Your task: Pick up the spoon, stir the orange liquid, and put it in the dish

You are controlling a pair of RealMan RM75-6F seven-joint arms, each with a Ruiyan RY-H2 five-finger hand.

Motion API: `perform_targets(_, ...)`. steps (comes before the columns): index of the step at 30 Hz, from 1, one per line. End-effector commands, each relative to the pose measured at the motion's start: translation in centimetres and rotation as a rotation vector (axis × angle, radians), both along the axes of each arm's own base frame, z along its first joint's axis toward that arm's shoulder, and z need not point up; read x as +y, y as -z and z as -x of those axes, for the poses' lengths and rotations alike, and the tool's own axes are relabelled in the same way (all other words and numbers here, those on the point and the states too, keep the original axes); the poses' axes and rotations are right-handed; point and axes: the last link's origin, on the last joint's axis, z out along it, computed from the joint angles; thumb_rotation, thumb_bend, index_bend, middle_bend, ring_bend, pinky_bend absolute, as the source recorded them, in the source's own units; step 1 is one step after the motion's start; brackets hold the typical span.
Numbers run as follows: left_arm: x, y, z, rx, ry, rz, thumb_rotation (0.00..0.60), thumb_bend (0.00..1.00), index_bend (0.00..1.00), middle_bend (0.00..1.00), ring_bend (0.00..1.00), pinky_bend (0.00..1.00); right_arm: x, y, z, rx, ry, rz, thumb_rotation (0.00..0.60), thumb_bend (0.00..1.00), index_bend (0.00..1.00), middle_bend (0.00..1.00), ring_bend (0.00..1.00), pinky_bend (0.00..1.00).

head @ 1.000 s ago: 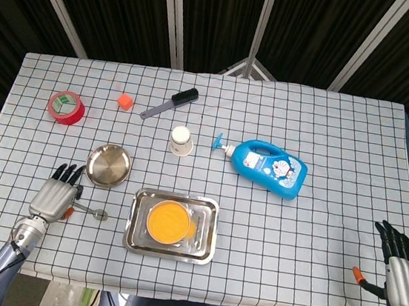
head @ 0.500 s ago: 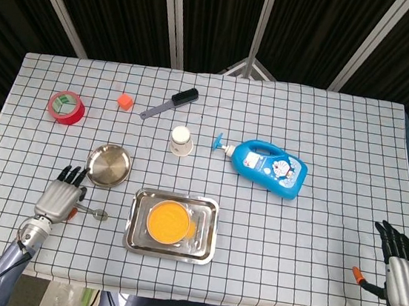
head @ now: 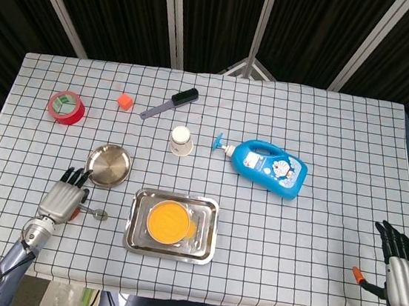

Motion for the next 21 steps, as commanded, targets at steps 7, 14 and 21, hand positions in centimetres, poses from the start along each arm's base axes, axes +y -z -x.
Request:
perform_targets(7,-0.08,0.16,0.12,0.005,-0.007,0.004,0.600,0.50,0.52,0.01,0.00,0.04,-0.01,-0.03,-0.01,-0.001,-0.001,0.000,0.600,0.31,0.00,0.00,0.00,0.00)
perform_targets(14,-0.19,0.18,0.05,0.005,-0.007,0.004,0.600,0.51,0.53,0.02,0.00,0.05,0.02,-0.03,-0.02,-0.001,-0.002,0.000,0.600,0.31,0.00,0.00,0.00,0.00)
perform_targets(21,-0.26,-0.15,-0.64,-0.013,0.018,-0.012,0.600,0.51,0.54,0.02,0.00,0.05,0.02,-0.03,-0.02,-0.002,-0.001,0.001,0.600,0.31,0.00,0.00,0.00,0.00)
